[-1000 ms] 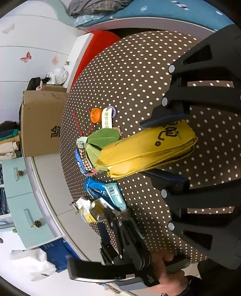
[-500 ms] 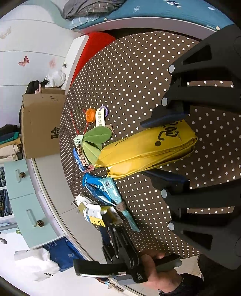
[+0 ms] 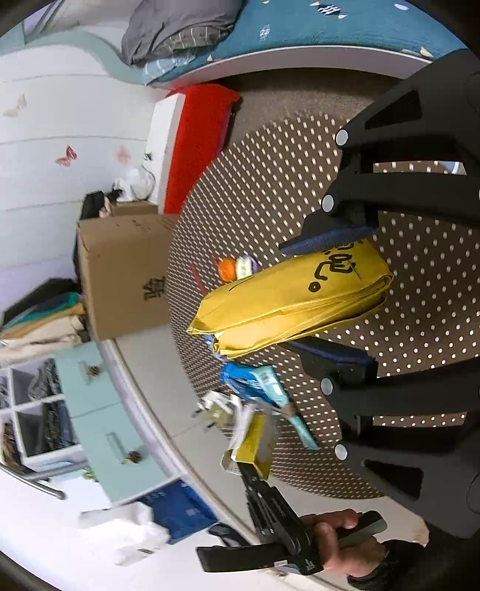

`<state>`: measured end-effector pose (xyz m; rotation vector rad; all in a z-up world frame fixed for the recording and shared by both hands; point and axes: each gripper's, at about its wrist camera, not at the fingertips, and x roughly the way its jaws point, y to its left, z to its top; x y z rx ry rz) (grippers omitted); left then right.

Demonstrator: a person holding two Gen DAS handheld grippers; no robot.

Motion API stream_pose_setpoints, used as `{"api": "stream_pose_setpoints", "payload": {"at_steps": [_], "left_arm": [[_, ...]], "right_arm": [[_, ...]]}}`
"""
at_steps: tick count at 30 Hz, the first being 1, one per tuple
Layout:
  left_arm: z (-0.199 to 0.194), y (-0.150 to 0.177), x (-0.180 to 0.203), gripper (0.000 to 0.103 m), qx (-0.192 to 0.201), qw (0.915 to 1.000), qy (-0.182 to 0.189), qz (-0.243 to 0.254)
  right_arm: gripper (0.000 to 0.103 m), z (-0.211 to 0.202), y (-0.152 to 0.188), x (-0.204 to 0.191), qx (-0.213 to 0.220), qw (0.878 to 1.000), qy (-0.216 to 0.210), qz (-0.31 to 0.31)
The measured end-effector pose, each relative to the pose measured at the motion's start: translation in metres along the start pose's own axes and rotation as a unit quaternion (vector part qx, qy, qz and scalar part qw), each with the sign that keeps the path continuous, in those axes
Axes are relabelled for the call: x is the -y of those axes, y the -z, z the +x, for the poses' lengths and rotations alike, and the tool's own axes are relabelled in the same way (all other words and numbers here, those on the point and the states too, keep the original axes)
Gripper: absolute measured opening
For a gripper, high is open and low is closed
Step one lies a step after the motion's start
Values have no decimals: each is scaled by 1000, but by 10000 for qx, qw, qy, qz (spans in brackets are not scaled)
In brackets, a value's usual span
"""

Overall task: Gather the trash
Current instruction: 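Grasp the white paper carton with the left gripper while the right gripper holds the yellow packet, then carry both items to the wastebasket and release them inside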

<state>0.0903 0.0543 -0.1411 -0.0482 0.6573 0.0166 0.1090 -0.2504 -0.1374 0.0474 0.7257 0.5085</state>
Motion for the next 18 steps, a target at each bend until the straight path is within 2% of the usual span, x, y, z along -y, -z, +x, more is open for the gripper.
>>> {"api": "stream_pose_setpoints", "payload": {"at_steps": [10,18], "left_arm": [[-14,-30,30,1,231,9973,686,122],[-19,-55,73,1,343,9880,1481,275]], "right_arm": [[44,-58,-5,50,571,9965,362,495],[44,-102,5,107,907,9853,854,1172]]}}
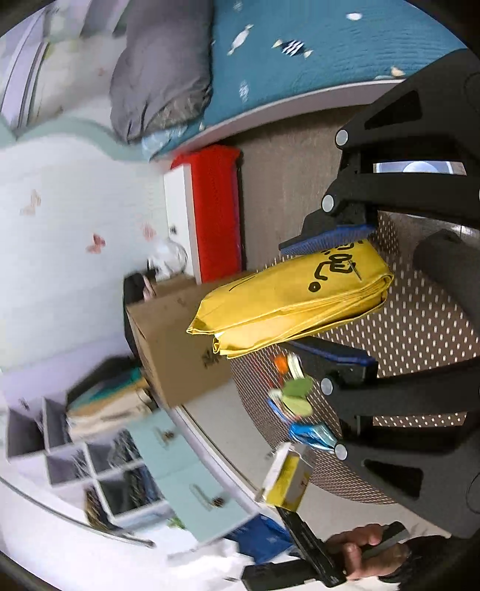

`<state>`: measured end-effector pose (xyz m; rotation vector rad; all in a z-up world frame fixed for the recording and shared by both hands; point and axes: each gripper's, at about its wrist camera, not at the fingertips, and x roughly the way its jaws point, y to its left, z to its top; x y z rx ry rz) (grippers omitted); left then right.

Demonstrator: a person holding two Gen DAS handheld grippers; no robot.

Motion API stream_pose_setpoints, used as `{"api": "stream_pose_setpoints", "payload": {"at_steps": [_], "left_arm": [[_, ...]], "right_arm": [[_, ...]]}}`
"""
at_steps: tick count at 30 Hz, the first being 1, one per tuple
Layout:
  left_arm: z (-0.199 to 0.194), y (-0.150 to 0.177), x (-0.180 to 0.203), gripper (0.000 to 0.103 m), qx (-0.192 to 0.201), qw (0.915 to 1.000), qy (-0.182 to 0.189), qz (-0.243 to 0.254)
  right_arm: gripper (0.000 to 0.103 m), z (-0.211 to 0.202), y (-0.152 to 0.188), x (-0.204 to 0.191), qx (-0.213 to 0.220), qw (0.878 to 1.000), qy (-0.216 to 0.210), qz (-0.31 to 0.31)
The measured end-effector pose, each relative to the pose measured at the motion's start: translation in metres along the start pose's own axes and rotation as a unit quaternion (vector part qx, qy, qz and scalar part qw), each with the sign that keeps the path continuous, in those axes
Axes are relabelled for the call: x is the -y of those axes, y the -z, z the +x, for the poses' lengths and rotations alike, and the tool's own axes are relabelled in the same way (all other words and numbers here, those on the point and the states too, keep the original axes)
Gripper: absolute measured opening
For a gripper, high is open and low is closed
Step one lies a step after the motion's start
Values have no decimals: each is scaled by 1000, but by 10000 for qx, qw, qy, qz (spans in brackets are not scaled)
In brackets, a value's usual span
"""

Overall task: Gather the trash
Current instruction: 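Carry both items to the wastebasket and release them inside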

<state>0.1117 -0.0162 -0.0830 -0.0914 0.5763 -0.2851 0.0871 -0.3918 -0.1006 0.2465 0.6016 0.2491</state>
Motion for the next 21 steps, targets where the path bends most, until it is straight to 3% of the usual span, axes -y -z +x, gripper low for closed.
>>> {"api": "stream_pose_setpoints", "payload": {"at_steps": [8,21], "left_arm": [[23,-19,61,1,-50,9962,800,349],[93,-8,160,1,-692,9826,1479,883]], "right_arm": [[44,0,17,73,-175,9943,582,880],[45,67,102,181,-1180,9598,1061,2315]]}}
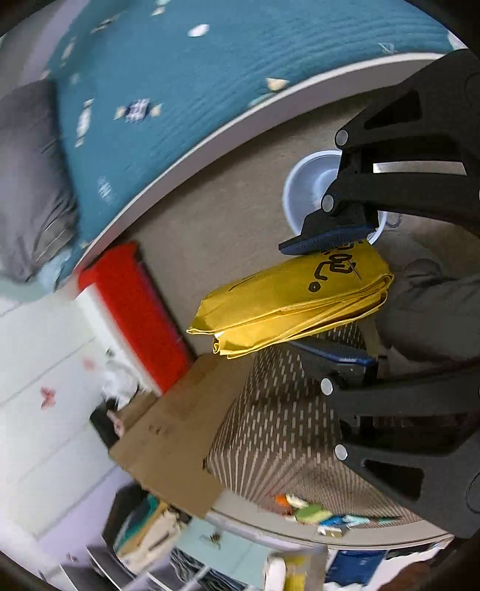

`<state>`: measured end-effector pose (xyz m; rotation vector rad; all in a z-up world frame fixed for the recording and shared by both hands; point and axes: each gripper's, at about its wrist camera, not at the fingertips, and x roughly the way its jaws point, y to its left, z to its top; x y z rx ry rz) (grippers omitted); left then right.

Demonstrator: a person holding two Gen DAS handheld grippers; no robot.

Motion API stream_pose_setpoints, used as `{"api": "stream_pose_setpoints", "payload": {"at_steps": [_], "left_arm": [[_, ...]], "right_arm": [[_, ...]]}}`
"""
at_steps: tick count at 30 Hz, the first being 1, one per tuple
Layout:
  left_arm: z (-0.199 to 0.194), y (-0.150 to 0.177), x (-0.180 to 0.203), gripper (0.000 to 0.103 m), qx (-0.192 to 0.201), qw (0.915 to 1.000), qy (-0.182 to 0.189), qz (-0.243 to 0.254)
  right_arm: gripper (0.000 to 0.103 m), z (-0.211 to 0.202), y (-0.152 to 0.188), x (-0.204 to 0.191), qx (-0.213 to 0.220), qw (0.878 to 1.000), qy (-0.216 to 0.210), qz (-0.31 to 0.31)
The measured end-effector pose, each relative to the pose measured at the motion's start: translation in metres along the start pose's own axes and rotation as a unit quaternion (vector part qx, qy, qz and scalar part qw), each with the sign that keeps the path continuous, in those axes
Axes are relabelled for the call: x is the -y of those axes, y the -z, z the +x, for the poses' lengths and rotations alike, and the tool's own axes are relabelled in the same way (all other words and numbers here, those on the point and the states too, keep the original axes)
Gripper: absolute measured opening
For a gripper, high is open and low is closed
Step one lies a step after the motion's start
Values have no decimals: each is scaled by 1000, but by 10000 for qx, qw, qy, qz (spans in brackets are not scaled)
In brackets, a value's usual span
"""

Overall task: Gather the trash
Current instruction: 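Carry both items to the wastebasket and release them inside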

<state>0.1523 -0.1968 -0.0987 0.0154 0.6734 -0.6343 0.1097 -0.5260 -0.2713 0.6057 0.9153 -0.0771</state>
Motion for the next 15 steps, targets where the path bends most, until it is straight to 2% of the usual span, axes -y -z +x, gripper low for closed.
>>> {"api": "stream_pose_setpoints", "payload": {"at_steps": [1,4,6,8,15], "left_arm": [[8,0,5,1,-63,10000,39,39],[37,0,24,1,-295,9993,178,158],[56,1,33,1,-455,9984,254,235],[76,4,44,1,-629,9970,321,303],[141,18,77,1,-1227,9894,498,590]], "right_arm": [[46,6,0,6,-53,10000,-7,76],[59,28,-1,30,-211,9987,93,444],[74,37,1,43,-292,9973,75,674],[78,38,3,56,-276,9955,127,895],[81,8,12,81,67,9936,85,1127]]}}
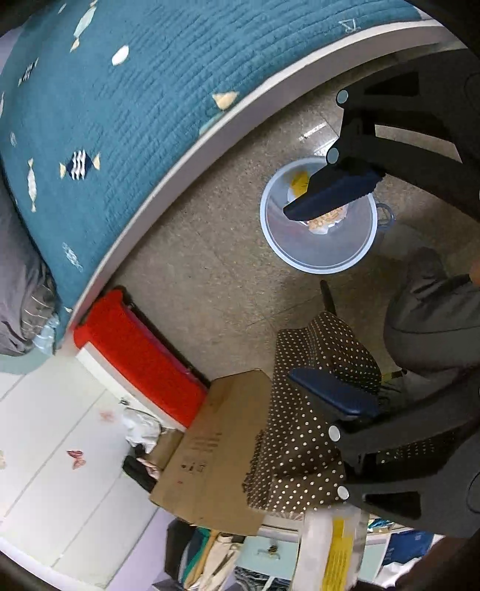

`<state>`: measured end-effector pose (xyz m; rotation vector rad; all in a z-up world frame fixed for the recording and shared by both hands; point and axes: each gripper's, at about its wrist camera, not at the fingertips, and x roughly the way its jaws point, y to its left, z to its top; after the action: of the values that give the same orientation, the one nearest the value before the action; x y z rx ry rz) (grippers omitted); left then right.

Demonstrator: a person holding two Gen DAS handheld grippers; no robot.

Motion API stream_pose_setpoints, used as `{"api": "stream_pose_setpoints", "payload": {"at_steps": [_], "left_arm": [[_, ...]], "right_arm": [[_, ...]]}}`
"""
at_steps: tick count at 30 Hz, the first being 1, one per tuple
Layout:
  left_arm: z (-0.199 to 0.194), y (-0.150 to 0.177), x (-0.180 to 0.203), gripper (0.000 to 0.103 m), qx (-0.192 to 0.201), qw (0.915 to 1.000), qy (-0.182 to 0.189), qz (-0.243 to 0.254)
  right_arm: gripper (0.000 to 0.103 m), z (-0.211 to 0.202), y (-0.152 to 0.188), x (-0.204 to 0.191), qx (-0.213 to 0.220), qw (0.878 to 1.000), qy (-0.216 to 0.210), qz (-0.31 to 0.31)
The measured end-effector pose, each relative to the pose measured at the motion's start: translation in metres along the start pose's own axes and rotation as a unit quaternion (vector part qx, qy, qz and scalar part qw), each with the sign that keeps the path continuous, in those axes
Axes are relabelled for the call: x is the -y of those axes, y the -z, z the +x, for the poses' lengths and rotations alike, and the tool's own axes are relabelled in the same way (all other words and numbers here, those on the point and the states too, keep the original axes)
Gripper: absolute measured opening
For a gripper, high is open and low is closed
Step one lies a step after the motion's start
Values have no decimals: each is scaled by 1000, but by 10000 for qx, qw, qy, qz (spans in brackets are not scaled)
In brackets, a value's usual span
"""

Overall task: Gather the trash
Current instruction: 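Carry both items to the wastebasket and release them inside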

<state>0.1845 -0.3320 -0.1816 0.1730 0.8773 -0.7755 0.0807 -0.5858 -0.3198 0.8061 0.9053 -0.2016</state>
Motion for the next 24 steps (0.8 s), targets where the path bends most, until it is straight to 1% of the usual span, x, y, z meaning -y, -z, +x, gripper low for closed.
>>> {"api": "stream_pose_setpoints", "payload": {"at_steps": [5,10,12,13,14,15,16,17,18,20,21,23,24], "left_arm": [[47,-1,18,1,-436,9988,100,200],[85,-1,29,2,-815,9962,117,299],[103,-1,35,3,-1058,9935,137,390],[110,0,37,6,-1179,9919,96,461],[120,1,40,28,-1365,9891,74,543],[129,2,40,46,-1478,9876,75,525],[131,3,38,81,-1452,9882,21,484],[130,2,37,92,-1369,9896,-84,444],[126,2,35,92,-1228,9913,-218,423],[119,2,35,92,-1179,9919,-170,439],[114,1,34,92,-1156,9923,-152,422],[103,1,31,92,-1070,9930,-235,436],[97,1,31,92,-1011,9935,-268,453]], "right_arm": [[85,-22,-2,13,212,9997,-45,113],[86,-37,-2,11,327,9994,-107,76],[86,-43,-1,10,391,9991,-140,53],[87,-46,-1,9,423,9990,-149,39],[87,-48,0,8,446,9989,-158,29],[87,-50,0,7,465,9988,-173,24],[87,-51,1,6,485,9986,-201,18],[88,-52,2,5,492,9986,-214,6],[88,-54,3,2,503,9985,-224,-13],[90,-56,5,0,529,9983,-250,-30],[93,-58,7,-3,556,9981,-275,-49],[97,-61,8,-7,592,9978,-293,-73],[97,-62,9,-9,619,9976,-295,-77]]}}
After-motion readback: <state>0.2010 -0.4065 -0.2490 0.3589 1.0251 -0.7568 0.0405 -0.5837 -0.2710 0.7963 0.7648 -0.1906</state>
